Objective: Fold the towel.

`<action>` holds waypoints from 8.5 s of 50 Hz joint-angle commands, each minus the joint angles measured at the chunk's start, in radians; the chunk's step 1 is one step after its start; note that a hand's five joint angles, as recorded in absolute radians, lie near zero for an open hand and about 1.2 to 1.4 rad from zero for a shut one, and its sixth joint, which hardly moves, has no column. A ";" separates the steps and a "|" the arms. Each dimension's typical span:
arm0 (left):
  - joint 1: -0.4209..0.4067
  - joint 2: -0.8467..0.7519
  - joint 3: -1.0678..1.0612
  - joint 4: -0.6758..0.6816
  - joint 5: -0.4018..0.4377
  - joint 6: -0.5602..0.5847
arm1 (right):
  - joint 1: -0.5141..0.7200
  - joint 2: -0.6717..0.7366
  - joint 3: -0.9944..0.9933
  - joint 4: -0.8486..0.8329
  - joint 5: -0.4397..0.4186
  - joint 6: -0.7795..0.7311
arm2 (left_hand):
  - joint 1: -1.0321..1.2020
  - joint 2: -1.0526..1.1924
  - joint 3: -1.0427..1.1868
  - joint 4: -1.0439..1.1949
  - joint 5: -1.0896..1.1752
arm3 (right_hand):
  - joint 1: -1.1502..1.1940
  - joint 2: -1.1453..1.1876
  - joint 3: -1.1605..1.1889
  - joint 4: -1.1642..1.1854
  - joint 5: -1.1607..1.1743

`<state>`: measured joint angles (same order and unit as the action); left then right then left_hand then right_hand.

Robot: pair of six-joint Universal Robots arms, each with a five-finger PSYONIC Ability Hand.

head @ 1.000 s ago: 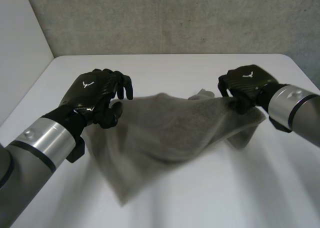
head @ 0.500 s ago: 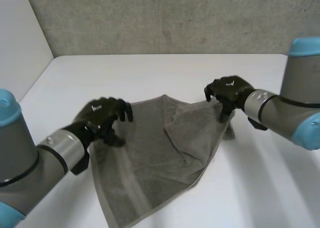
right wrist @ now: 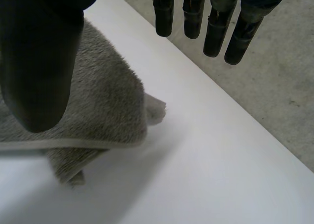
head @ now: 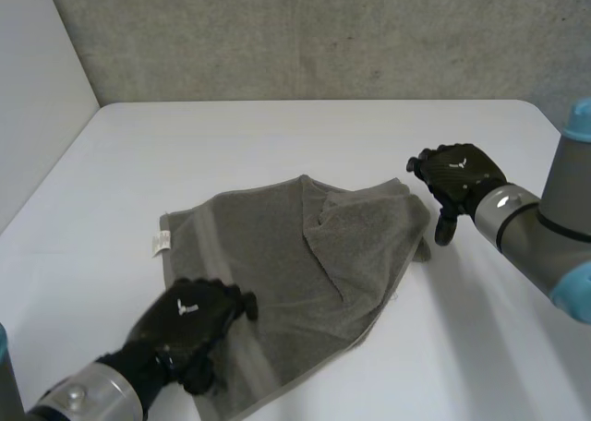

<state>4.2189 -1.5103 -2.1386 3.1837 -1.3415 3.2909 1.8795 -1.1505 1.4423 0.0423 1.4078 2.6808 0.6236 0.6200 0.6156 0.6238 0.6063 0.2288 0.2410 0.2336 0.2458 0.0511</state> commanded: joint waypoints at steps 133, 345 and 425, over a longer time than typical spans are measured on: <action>0.081 0.005 0.117 0.308 -0.111 0.036 | -0.120 0.195 -0.007 -0.041 -0.121 0.157 | 0.773 0.776 0.781 0.773 0.615 | -0.054 -0.066 -0.059 -0.071 -0.051; 0.296 0.054 0.143 0.245 -0.070 -0.060 | 0.044 0.026 0.435 -0.492 -0.306 0.073 | 0.773 0.776 0.781 0.773 0.615 | 0.481 0.469 0.477 0.465 0.485; 0.294 0.055 0.120 0.266 -0.070 -0.060 | 0.076 0.075 0.414 -0.481 -0.270 0.096 | 0.773 0.776 0.781 0.773 0.615 | 1.167 1.155 1.163 1.150 1.171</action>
<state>4.5131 -1.4557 -2.0189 3.4505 -1.4121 3.2306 1.9575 -1.0761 1.8586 -0.4445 1.1443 2.7759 1.4005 1.4765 1.5434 1.5172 1.4556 1.2677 1.2541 1.2495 1.2537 1.0809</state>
